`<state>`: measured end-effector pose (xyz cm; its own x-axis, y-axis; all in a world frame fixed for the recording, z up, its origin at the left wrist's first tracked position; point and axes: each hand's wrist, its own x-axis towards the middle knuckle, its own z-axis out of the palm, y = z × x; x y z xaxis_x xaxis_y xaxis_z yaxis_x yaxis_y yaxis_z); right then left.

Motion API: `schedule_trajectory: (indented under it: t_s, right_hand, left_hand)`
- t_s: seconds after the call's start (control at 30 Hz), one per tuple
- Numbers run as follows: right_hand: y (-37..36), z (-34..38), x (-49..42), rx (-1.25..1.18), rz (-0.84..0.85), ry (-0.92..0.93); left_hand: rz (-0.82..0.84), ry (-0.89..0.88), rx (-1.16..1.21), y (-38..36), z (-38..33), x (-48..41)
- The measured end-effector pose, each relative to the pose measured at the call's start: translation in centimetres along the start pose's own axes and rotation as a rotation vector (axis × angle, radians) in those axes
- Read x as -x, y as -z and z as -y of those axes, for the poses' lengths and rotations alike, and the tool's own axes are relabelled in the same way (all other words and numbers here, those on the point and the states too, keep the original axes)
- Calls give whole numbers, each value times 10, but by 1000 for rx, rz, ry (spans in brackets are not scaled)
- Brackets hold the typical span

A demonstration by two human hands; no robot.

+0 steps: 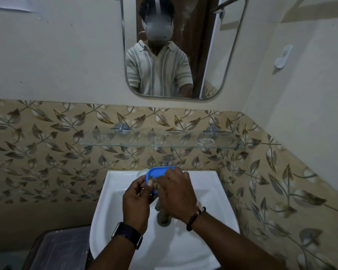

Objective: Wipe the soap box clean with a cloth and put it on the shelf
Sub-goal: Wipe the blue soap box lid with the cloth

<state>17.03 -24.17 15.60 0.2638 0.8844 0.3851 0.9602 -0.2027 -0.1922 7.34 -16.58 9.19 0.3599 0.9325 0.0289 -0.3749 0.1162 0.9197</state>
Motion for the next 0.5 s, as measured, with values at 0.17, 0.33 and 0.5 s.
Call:
schedule_trajectory:
  t_s: [0.17, 0.33, 0.5]
  right_hand:
    - [14, -46, -13, 252, -113, -124]
    - [4, -33, -14, 63, -52, -127]
    - [10, -24, -8, -213, 206, 92]
  left_hand:
    - [39, -24, -6, 4, -7, 0]
    - [41, 0, -4, 0, -8, 0]
    - [10, 37, -16, 7, -12, -7]
